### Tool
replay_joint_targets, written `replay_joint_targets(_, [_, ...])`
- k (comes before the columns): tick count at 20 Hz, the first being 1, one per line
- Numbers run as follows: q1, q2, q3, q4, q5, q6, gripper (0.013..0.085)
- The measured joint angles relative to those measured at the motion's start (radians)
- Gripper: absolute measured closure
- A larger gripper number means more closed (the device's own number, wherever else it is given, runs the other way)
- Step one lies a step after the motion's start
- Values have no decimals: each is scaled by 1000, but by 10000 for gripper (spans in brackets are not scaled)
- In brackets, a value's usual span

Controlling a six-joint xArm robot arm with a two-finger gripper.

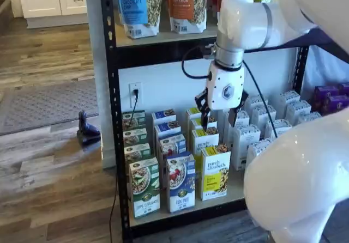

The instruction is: Pick up the blue and white box that is on the bottom shelf, the second box from the left

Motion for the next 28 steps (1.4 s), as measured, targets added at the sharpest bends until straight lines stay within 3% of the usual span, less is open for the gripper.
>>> replay_joint_targets(4, [27,58,22,0,-97,21,130])
replay_joint_targets(8, [63,142,16,-35,-191,78,130])
replay_joint_targets(15, [93,308,-32,41,-329,43,130])
replay_joint_targets(21, [115,439,-69,-25,-416,115,130])
replay_joint_targets(28, [133,568,-112,-44,-485,149,130])
